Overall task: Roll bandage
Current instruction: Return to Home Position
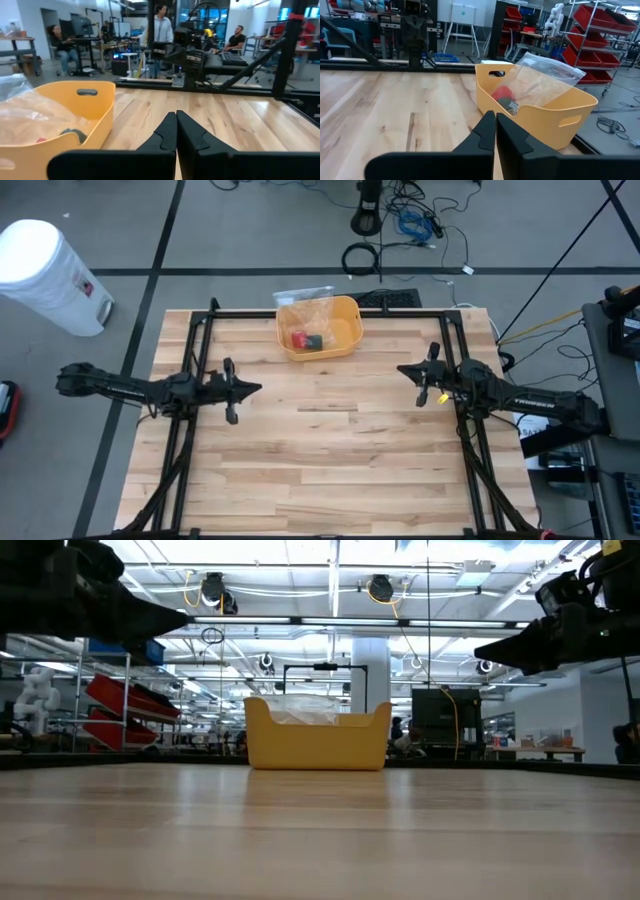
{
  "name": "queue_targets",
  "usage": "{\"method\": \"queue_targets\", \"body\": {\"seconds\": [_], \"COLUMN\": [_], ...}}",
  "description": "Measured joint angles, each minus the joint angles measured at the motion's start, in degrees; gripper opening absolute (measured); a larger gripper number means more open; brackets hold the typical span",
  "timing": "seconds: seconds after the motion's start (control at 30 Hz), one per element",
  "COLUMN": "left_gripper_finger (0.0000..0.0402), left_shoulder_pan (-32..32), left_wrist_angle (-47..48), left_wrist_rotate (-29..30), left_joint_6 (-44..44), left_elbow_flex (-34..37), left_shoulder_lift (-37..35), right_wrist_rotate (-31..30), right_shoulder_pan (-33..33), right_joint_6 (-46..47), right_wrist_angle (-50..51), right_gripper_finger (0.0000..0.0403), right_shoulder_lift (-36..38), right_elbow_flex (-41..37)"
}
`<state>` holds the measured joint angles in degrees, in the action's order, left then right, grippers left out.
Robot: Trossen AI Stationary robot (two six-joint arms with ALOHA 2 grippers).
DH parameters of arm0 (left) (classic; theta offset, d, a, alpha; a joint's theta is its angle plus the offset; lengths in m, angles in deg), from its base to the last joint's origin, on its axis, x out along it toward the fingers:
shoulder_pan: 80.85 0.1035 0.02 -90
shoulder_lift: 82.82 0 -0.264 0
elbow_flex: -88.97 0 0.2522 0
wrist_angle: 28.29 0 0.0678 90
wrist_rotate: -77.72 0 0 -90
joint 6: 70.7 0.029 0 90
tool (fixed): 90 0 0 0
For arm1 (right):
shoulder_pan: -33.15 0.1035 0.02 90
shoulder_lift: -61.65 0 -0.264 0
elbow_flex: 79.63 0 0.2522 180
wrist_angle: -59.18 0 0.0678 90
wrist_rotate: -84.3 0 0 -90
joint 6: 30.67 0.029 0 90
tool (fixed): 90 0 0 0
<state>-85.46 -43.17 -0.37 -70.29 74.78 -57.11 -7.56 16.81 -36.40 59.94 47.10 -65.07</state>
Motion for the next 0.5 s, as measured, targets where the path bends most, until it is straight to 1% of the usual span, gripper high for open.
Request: {"method": "queue_targets", "body": {"seconds": [0.23,0.37,0.5], "left_gripper_finger": [0.0,0.0,0.0], "left_shoulder_pan": [-1.47,-1.58,-1.58], "left_wrist_angle": [3.46,5.55,8.42], "left_wrist_rotate": [1.03,1.64,1.67], "left_joint_6": [1.5,1.72,2.94], "left_elbow_flex": [0.0,0.0,0.0], "left_shoulder_lift": [-3.67,-7.2,-11.33], "right_wrist_rotate": [0.26,0.38,0.41], "right_shoulder_pan": [0.0,0.0,0.0], "right_joint_6": [-0.36,0.29,0.62], "right_wrist_angle": [1.31,1.68,5.01], "right_gripper_finger": [0.0,0.0,0.0], "right_shoulder_lift": [1.45,1.45,1.45], "right_elbow_flex": [0.0,0.02,0.02]}}
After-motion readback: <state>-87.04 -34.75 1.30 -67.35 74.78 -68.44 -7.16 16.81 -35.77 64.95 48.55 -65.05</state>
